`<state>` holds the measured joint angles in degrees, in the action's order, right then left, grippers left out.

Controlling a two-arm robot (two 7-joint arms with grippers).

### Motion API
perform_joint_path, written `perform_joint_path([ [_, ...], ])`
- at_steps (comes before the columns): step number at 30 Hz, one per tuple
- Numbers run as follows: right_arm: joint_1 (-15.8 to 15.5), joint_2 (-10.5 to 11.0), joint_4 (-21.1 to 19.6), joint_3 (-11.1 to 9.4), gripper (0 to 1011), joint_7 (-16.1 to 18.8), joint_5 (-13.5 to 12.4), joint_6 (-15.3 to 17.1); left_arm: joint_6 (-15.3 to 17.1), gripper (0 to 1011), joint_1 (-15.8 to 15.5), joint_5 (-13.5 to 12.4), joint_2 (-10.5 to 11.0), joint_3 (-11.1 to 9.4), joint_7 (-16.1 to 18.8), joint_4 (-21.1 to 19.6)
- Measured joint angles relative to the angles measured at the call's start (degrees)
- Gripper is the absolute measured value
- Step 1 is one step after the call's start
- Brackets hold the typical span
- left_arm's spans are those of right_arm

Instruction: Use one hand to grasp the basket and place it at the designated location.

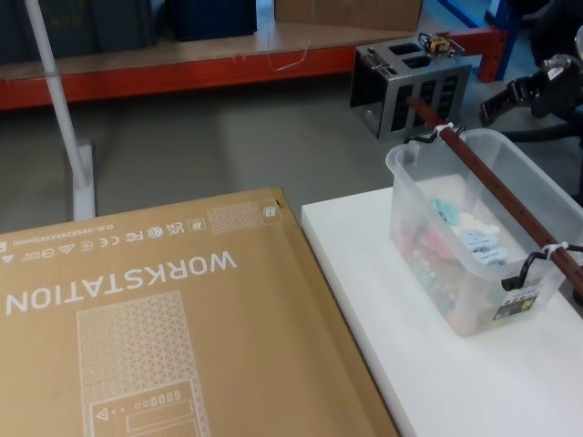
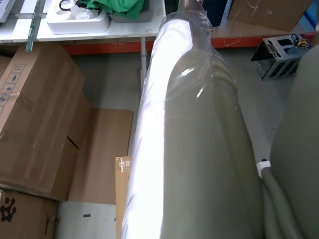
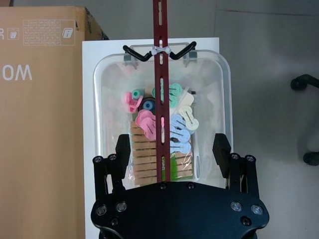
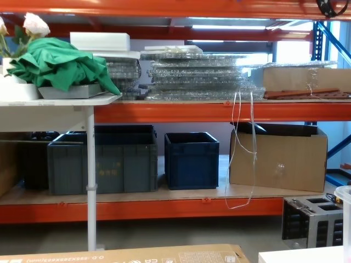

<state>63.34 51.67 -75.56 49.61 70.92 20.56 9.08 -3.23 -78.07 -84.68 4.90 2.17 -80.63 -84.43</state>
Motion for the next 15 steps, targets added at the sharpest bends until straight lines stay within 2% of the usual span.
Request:
perform_joint_path([
  [15,-0.06,-0.02,0.05,0.07,1000,0.00,0.07,-0.03,0.00,0,0.00,0.00,0.00,0.00,0.00,0.00],
])
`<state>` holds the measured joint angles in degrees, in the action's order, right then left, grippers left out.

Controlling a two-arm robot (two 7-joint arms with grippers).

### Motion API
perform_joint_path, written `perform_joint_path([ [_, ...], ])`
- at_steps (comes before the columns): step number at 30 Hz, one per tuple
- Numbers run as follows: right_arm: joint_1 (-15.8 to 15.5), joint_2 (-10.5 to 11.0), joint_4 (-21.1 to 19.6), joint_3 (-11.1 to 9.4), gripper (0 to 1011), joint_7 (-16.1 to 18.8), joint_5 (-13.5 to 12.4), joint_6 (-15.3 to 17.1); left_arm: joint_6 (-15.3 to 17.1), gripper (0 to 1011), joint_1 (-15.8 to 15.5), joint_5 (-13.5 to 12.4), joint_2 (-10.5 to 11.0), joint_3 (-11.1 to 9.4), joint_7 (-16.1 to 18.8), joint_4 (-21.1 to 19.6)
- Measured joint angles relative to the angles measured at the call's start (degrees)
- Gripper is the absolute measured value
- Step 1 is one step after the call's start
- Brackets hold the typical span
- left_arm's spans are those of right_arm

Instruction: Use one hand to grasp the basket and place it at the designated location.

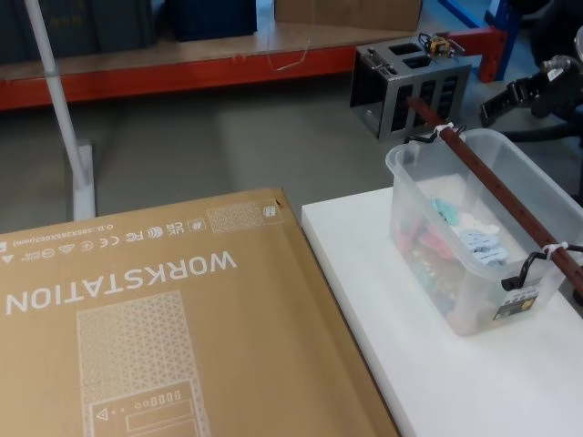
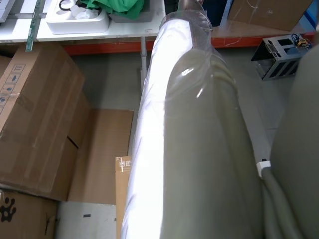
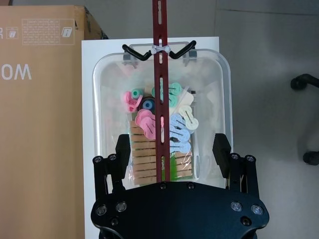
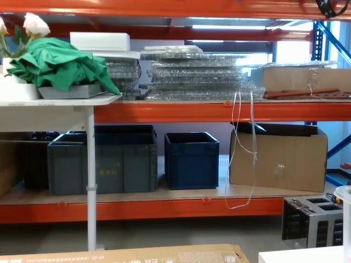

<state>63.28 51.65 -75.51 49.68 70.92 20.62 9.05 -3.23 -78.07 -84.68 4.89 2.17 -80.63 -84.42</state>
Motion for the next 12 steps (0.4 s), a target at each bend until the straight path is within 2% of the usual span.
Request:
perform_joint_path([
  [12,0.00,0.00,0.00,0.03,1000,0.00,0.01,-0.06,0.00,0,0.00,0.00,0.00,0.00,0.00,0.00],
])
